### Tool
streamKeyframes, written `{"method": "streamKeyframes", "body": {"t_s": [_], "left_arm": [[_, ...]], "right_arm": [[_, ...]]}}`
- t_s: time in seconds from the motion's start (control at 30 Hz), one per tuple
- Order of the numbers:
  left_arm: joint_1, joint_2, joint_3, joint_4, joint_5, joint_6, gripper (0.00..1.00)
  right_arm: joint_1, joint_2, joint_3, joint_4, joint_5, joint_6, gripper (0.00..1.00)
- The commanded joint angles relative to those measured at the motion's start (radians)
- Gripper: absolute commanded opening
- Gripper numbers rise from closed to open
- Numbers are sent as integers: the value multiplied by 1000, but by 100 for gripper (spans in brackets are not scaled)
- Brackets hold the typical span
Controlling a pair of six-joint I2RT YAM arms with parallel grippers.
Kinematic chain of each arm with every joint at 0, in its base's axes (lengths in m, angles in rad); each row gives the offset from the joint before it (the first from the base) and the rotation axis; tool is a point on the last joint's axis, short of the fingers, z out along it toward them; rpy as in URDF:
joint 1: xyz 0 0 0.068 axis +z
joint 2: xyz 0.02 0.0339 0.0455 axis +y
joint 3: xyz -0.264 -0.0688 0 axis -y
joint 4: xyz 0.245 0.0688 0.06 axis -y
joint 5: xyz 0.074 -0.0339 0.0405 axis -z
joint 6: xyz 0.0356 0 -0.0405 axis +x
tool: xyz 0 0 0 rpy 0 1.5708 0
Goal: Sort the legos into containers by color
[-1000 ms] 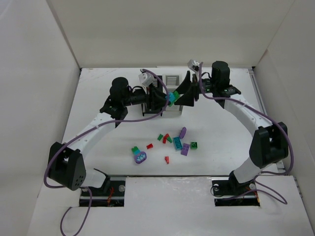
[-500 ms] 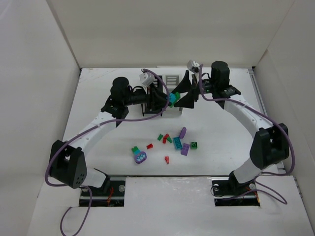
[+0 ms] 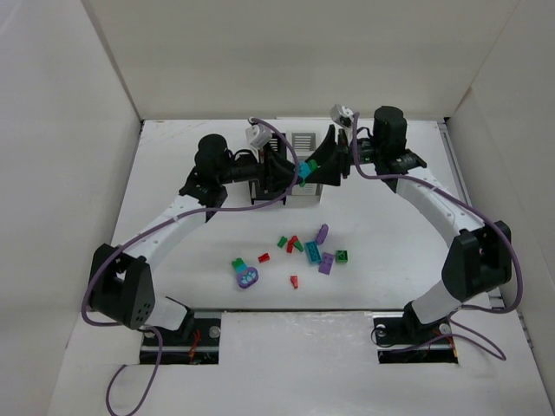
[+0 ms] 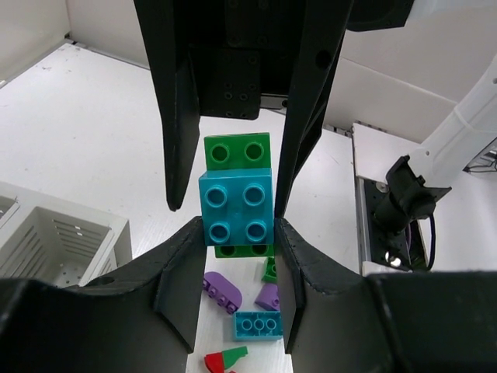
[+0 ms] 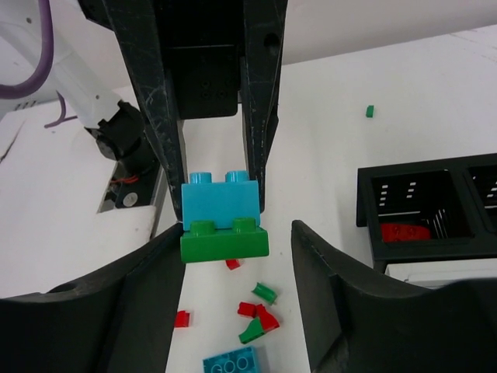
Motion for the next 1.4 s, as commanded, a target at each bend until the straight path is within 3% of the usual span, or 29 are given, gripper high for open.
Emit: {"method": "streamKeyframes", "body": {"t_s": [0.0,0.07,0.17,0.27,0.4,0.67,0.87,1.17,1.23,1.37], "left_arm": [[9,-12,38,136,26,-54,0],[18,-12,29,164,26,-75,0],[18,-12,29,173,35,-86,0],[18,-12,29,173,55,-86,0],[18,-2,29,173,73,-86,0],[18,-12,19,173,64,-86,0],[18,-2,19,173,64,-86,0],[27,-33,-13,241,64,-124,0],[27,-33,-13,241,75,-124,0],[27,-33,-13,241,86,-124,0]], "right_arm": [[7,-28,32,11,-25,-13,61],[7,-19,32,11,-35,-13,61],[7,-19,32,11,-44,-13,53],[7,-19,42,11,-55,-13,65],[7,-10,62,11,-55,-13,72],[25,1,95,11,-56,-13,81],[35,1,95,11,-55,-13,65],[35,1,77,11,-55,-13,61],[35,1,77,11,-55,-13,52],[44,1,77,11,-64,-13,58]]}}
